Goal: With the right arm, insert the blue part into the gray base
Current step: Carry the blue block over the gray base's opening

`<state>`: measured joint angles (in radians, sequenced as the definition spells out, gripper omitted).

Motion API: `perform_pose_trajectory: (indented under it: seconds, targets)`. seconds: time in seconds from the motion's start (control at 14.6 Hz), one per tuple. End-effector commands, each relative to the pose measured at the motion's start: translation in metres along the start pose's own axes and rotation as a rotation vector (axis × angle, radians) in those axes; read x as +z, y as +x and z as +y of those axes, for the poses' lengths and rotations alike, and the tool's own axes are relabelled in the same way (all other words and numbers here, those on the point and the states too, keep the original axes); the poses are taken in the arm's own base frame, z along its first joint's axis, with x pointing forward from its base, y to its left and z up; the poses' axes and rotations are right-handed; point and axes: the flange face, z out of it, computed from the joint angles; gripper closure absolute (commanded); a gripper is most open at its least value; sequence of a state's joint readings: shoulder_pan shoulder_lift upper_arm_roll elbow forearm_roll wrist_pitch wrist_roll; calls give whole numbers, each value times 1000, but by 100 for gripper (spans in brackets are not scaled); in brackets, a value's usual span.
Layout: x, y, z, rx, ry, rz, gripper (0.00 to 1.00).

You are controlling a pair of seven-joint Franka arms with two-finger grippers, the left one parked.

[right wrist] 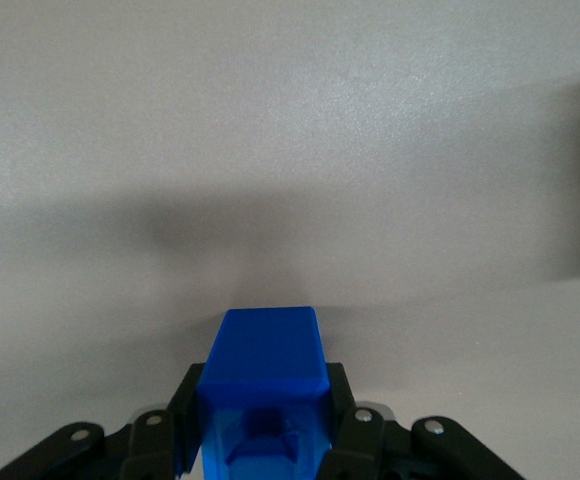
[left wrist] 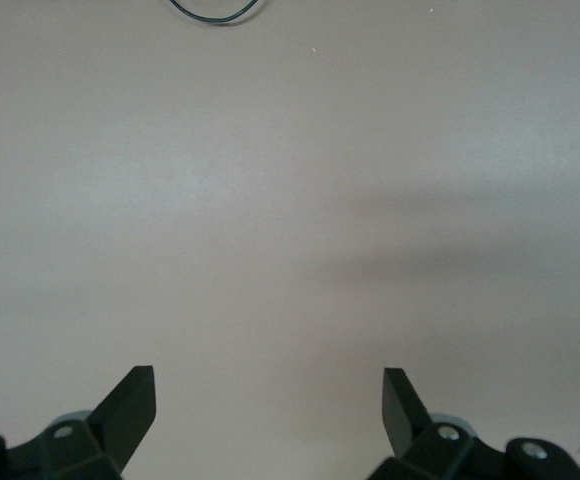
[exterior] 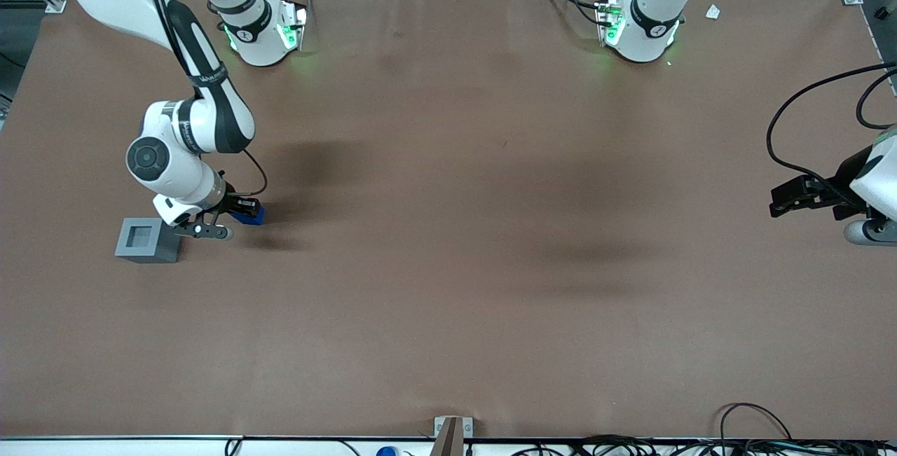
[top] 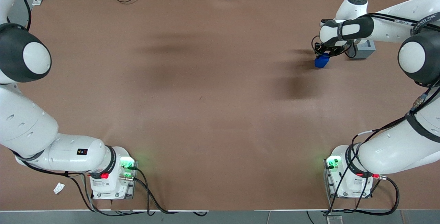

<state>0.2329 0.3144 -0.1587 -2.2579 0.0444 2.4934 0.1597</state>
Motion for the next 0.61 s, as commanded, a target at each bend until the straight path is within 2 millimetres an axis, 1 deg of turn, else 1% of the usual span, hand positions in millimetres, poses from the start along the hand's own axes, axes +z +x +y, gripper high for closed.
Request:
perform_pose_trajectory:
  seconds: [0.0, 0.07, 0.14, 0.2, 0.34, 0.41, 0.55]
  targets:
    - [0, -1, 1, 16, 2, 0, 91]
    - [-2, 0, 3, 19, 2, 3, 95]
    - [-6, 5, 4, 23, 4, 12, 96]
    - [-15, 13, 8, 27, 7, 26, 96]
    - [-38, 35, 28, 55, 12, 32, 96]
    - [-55, 48, 38, 59, 14, 26, 96]
    - [-80, 69, 56, 45, 14, 14, 96]
